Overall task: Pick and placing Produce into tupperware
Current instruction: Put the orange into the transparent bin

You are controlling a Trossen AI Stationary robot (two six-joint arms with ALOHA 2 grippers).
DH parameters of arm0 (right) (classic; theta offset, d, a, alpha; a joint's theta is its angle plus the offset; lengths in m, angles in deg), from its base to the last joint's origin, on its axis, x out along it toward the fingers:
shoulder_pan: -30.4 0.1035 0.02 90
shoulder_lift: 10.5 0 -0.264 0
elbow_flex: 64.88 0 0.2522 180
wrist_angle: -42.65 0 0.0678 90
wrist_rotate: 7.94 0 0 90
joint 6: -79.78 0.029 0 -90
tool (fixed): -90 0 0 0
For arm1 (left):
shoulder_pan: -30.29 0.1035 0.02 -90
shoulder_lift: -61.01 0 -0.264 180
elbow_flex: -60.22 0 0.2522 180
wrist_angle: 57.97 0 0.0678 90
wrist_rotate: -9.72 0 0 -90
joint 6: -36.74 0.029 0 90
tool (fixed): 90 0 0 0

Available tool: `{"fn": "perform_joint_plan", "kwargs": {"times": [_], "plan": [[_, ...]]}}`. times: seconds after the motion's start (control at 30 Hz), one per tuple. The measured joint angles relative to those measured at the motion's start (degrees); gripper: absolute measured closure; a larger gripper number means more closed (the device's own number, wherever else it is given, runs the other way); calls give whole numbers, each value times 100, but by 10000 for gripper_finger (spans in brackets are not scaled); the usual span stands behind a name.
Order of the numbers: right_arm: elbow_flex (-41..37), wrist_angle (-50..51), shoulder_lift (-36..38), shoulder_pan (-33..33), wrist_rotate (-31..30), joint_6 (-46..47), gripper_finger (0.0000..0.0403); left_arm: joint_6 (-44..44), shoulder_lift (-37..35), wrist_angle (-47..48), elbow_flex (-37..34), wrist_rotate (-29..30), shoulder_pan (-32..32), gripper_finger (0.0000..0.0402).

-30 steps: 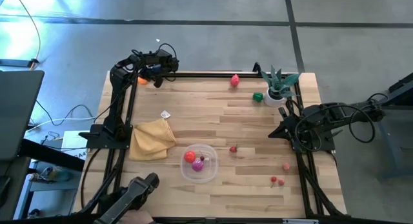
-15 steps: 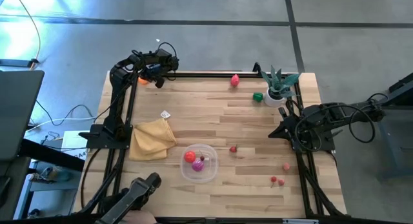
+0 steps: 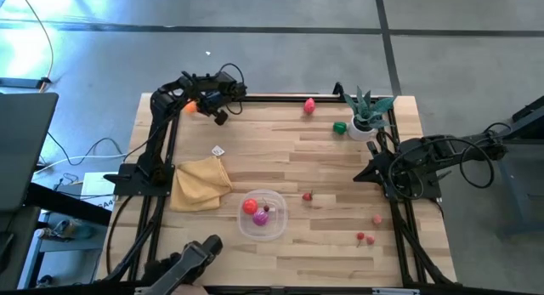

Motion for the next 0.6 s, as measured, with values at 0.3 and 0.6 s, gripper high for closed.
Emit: {"fn": "perform_joint_plan", "kwargs": {"times": [0.3, 0.6], "plan": [[-1, -2, 0, 0, 0, 0, 402, 6, -26, 292, 81, 82, -438, 394], [-2, -2, 0, 0, 0, 0, 402, -84, -90, 1267, 658, 318, -559, 394]]}}
